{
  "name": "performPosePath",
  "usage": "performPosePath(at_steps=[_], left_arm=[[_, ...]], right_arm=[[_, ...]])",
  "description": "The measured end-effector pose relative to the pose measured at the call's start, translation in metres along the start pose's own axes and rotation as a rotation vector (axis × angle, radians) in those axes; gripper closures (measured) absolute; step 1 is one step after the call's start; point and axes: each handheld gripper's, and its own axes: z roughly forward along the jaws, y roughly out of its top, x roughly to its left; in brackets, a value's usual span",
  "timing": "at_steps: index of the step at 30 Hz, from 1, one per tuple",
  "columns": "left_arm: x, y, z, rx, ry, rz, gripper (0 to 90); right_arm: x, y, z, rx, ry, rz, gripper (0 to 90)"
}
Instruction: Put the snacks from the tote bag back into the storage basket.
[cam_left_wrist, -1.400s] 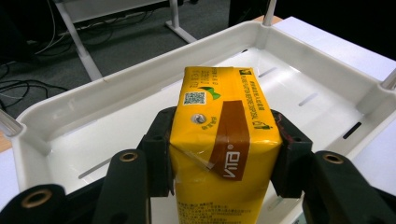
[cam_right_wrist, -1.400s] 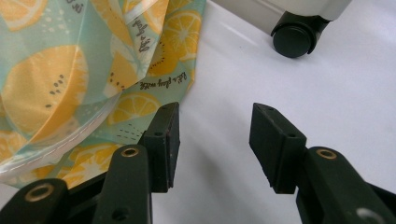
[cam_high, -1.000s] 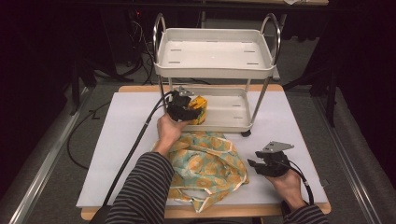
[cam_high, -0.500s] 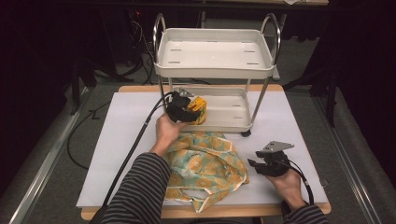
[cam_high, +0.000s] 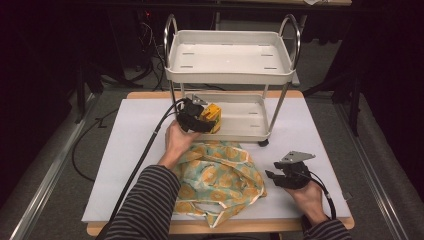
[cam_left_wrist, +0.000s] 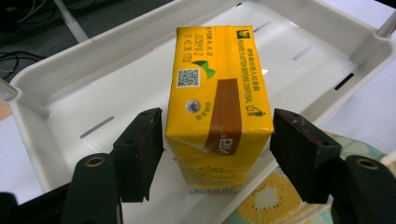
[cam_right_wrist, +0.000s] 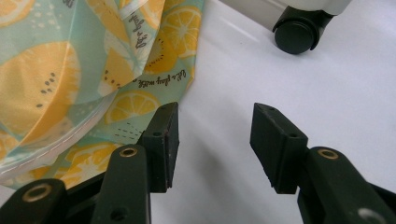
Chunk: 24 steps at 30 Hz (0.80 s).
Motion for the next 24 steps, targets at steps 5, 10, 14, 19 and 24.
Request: performPosePath(at_steps=[5, 10, 14, 19, 24], left_arm=[[-0.001, 0.0, -0.006, 0.017, 0.014, 0.026, 35.7], [0.001, -0.003, -0.014, 0.015, 0.019, 0.029, 35.9], [0.0, -0.004, -0.019, 0.006, 0.014, 0.033, 36.6], [0.0, -0.006, -0.025, -0.005, 0.008, 0.038, 37.2], [0.002, -0.009, -0.034, -0.01, 0.017, 0.042, 37.2]], right_arm=[[0.0, 0.0, 0.0, -0.002, -0.001, -0.002, 53.2], [-0.001, 0.0, 0.0, -0.001, 0.003, 0.001, 53.3], [0.0, 0.001, 0.0, -0.005, 0.003, 0.0, 53.3], [-0.001, 0.0, 0.0, -0.006, -0.001, 0.002, 53.5], [0.0, 0.001, 0.0, -0.003, -0.001, 0.006, 53.7]])
